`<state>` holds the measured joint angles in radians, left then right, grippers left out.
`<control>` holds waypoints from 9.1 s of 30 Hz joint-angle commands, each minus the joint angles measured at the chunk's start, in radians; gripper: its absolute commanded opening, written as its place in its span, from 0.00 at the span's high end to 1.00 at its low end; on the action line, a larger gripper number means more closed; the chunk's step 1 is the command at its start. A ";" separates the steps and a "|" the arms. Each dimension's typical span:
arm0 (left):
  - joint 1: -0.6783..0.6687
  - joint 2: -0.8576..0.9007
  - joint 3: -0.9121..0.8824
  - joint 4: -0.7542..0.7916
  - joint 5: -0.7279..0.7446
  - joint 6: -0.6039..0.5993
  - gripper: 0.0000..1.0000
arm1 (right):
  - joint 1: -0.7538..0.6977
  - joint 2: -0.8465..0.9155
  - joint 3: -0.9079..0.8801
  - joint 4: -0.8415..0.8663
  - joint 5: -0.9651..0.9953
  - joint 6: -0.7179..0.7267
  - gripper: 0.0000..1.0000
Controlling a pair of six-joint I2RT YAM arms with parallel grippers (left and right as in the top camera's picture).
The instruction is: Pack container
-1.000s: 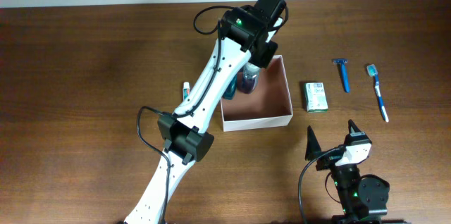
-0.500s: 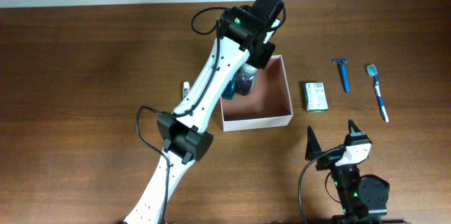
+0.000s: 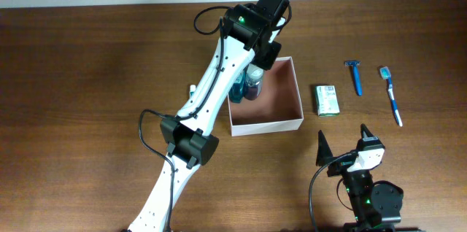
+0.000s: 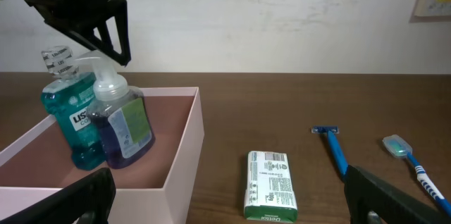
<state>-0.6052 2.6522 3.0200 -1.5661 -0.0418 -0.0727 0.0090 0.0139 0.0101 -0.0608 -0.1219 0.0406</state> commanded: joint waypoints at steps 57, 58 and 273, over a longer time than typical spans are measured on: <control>0.437 -0.521 -0.508 -0.122 0.019 -0.058 0.01 | -0.003 -0.011 -0.005 -0.006 -0.002 -0.007 0.01; 0.441 -0.521 -0.527 -0.122 0.019 -0.070 0.01 | -0.003 -0.011 -0.005 -0.006 -0.002 -0.007 0.01; 0.591 -0.521 -0.735 -0.084 0.016 -0.151 0.01 | -0.067 2.139 1.575 -0.918 0.104 -0.182 0.54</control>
<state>-0.0189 2.1654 2.2875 -1.6520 -0.0189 -0.2108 -0.0536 2.1441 1.5463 -0.9535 -0.0048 -0.1524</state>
